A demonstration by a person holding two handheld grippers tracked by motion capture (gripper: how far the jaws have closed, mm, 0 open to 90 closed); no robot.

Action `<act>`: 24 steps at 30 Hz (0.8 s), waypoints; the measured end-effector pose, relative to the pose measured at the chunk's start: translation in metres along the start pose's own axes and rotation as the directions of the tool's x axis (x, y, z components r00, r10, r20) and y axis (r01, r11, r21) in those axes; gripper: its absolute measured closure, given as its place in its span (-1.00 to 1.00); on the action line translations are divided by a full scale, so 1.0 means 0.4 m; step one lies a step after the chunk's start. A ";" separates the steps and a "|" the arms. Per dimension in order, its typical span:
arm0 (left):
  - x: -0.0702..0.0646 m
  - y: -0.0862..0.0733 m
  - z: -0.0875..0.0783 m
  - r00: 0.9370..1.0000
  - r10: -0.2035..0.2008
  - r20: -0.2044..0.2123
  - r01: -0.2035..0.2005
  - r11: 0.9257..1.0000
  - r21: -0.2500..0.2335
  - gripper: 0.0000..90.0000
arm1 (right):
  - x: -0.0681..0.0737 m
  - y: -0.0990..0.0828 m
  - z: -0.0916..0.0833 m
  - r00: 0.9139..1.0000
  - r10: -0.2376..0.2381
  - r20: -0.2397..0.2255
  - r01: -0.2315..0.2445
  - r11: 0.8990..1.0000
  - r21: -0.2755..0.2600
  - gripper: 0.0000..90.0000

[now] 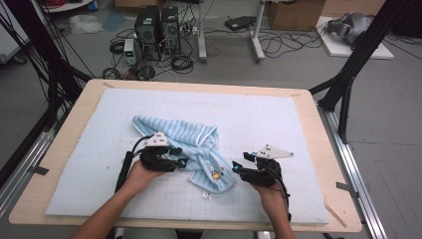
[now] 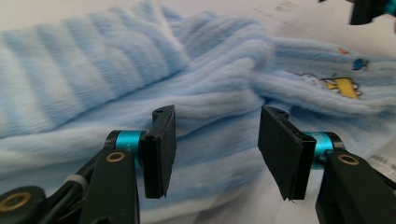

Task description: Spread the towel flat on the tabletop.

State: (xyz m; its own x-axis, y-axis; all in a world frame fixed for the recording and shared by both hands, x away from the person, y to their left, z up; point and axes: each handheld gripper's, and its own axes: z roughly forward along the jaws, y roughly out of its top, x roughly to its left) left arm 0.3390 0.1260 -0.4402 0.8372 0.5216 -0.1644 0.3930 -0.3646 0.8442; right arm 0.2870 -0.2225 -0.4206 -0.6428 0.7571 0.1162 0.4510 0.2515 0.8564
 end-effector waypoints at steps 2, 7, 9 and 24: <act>-0.019 0.001 0.018 1.000 0.022 0.003 -0.022 0.999 0.023 0.00 | -0.002 -0.002 -0.002 1.000 -0.001 0.011 0.001 1.000 0.004 -0.05; -0.051 -0.006 0.060 0.992 0.119 -0.048 -0.113 0.987 0.118 -0.08 | -0.009 -0.007 -0.001 1.000 -0.001 0.023 0.001 1.000 0.010 -0.07; -0.059 -0.005 0.061 0.987 0.146 -0.073 -0.136 0.983 0.123 0.00 | -0.009 -0.007 -0.001 1.000 0.000 0.023 0.000 1.000 0.012 -0.07; 0.024 -0.047 -0.111 0.995 0.000 -0.104 0.002 1.000 0.024 0.84 | -0.001 -0.012 0.009 1.000 -0.015 0.023 0.014 0.999 0.036 -0.07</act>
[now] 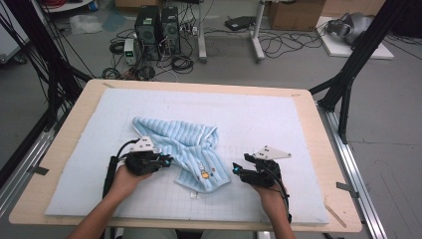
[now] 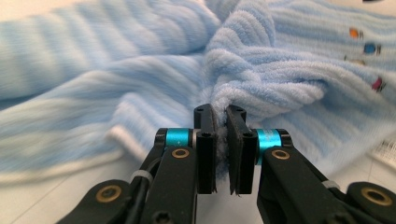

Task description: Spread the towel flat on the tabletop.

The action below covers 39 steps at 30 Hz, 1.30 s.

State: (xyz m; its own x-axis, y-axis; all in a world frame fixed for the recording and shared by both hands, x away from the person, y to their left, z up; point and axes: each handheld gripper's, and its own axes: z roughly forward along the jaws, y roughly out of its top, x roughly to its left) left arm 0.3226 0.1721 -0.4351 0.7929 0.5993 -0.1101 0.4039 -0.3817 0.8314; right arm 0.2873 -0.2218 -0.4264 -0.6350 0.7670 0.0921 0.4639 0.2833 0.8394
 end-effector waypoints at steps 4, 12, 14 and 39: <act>0.034 -0.016 -0.054 0.998 -0.049 -0.040 0.047 0.998 -0.043 0.84 | 0.001 0.001 0.002 1.000 -0.002 0.002 0.002 1.000 0.002 -0.07; 0.087 -0.042 -0.121 0.983 -0.113 -0.142 0.099 0.990 -0.102 0.83 | 0.008 0.010 0.028 0.999 0.029 0.041 -0.030 1.000 0.008 0.05; 0.090 -0.046 -0.124 0.982 -0.123 -0.146 0.108 0.988 -0.106 0.83 | 0.020 0.015 0.046 0.999 0.013 0.031 -0.014 1.000 0.023 0.07; 0.092 -0.054 -0.117 0.979 -0.125 -0.158 0.105 0.986 -0.130 0.81 | 0.174 0.056 0.194 0.974 -0.184 -0.130 0.208 0.959 0.195 0.96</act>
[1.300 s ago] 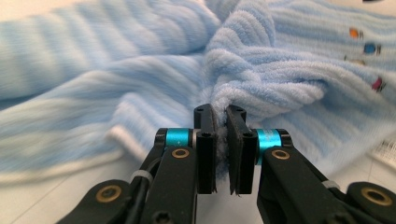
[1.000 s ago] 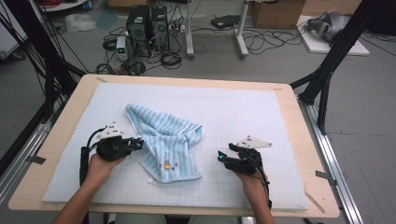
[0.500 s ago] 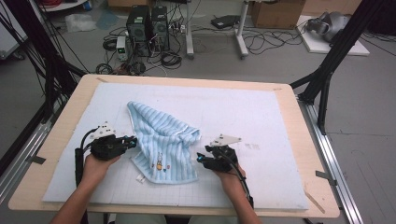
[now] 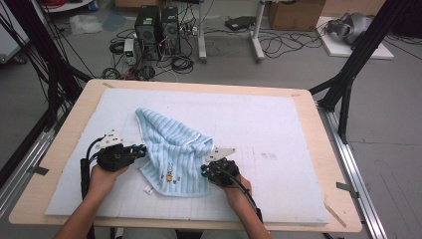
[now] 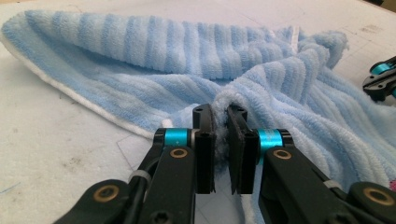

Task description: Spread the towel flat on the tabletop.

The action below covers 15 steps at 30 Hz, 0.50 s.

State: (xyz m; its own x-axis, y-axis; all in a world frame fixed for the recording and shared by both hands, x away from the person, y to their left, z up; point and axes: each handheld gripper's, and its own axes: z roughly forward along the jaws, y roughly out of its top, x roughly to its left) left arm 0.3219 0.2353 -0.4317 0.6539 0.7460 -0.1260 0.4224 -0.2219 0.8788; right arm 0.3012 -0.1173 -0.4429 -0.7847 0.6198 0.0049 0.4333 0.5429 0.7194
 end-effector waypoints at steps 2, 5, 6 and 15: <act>0.001 0.000 0.003 1.000 -0.011 0.016 0.011 1.000 -0.002 0.74 | -0.008 -0.012 -0.020 1.000 -0.001 0.016 0.001 1.000 0.014 0.96; 0.002 -0.002 0.009 1.000 -0.026 0.007 0.026 1.000 -0.001 0.34 | -0.036 -0.048 -0.076 0.999 0.037 0.025 -0.037 0.999 0.015 0.96; 0.003 -0.002 0.011 0.999 -0.035 -0.001 0.035 0.999 -0.003 0.28 | -0.041 -0.058 -0.087 0.999 0.048 0.025 -0.048 0.999 0.015 0.96; 0.015 -0.002 0.002 0.997 -0.066 -0.049 0.065 0.998 -0.025 0.01 | -0.050 -0.148 -0.177 0.997 0.081 0.007 -0.082 0.996 0.022 0.98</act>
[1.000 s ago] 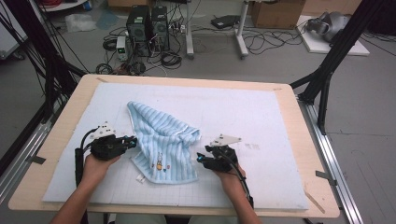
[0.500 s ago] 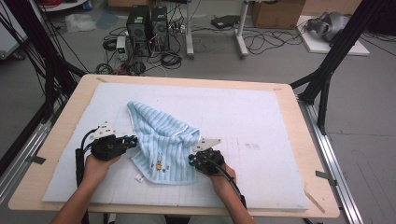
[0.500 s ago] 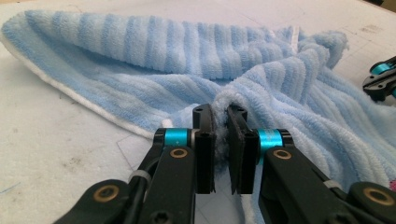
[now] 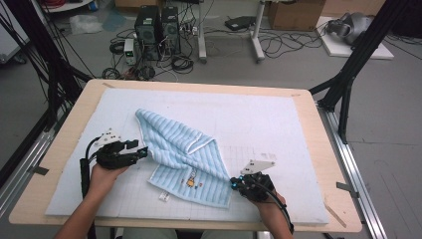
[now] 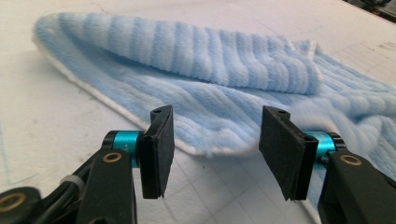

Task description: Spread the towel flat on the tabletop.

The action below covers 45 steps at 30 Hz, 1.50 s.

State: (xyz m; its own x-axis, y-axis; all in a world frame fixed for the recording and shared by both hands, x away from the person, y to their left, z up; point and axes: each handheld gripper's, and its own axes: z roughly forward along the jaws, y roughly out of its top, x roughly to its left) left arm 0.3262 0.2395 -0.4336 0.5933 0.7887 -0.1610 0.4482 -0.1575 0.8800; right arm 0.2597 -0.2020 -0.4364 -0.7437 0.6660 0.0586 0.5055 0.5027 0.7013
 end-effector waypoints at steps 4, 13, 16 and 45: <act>0.010 0.000 -0.003 1.000 -0.001 -0.017 0.001 1.000 -0.014 0.00 | -0.006 -0.009 -0.014 0.999 0.027 -0.038 -0.028 0.999 -0.025 0.91; 0.019 -0.002 -0.006 1.000 0.000 -0.029 0.000 1.000 -0.026 -0.03 | -0.037 0.160 0.063 0.998 0.039 -0.039 -0.045 0.983 -0.179 0.23; 0.020 -0.003 -0.007 1.000 -0.004 -0.027 0.003 1.000 -0.029 -0.04 | -0.055 0.210 0.105 0.999 0.039 -0.031 -0.044 0.981 -0.188 0.20; 0.022 -0.006 -0.002 1.000 -0.003 -0.020 0.002 1.000 -0.026 -0.04 | -0.136 0.453 0.364 0.997 -0.044 0.069 0.042 0.999 0.024 0.89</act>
State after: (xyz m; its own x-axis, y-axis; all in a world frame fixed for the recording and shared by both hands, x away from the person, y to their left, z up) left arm 0.3297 0.2472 -0.4366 0.5781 0.8012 -0.1544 0.4320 -0.1401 0.8909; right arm 0.4556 -0.0668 -0.4161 -0.7333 0.6796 -0.0210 0.4838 0.5433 0.6861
